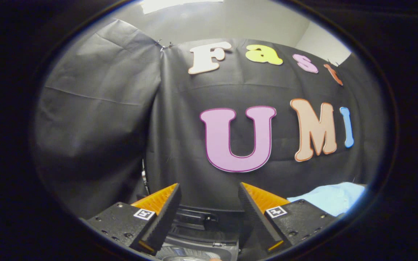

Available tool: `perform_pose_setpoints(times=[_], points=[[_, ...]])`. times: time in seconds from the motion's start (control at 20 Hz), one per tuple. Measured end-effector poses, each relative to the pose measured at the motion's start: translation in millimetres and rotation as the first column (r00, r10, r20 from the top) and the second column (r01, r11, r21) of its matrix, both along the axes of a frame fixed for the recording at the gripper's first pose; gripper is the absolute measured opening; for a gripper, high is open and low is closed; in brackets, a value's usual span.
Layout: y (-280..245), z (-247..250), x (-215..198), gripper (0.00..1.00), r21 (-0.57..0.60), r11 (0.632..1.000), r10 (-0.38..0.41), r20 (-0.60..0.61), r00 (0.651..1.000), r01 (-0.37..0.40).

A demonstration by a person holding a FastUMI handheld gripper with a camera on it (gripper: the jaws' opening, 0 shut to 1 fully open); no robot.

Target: Put the clothes into the washing machine and then close the washing machine lid.

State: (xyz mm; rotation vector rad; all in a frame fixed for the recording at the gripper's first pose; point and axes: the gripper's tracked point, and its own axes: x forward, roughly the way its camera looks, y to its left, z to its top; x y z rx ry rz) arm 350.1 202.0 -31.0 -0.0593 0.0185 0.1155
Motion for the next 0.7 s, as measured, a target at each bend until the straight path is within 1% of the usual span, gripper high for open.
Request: perform_pose_setpoints(times=[0.1, 0.15, 0.3, 0.35, 0.45, 0.5, 0.6, 0.7], points=[[8, -16, 37, 0.96, 0.037, 0.999, -0.018, -0.036, 0.999, 0.019], [9, -25, 55, 0.96, 0.032, 0.999, -0.036, -0.042, 0.998, 0.037], [8, -43, 90, 0.96, -0.039, 0.996, -0.080, -0.043, 0.996, 0.078], [7, -47, 98, 0.96, -0.043, 0.995, -0.090, -0.034, 0.995, 0.088], [1, -44, 104, 0.96, -0.026, 0.993, -0.112, -0.013, 0.994, 0.112], [-7, -36, 106, 0.96, -0.024, 0.990, -0.136, 0.002, 0.991, 0.136], [-38, -12, 106, 0.96, -0.040, 0.976, -0.210, 0.043, 0.977, 0.212], [-70, 6, 104, 0.96, -0.067, 0.963, -0.259, 0.042, 0.965, 0.261]])
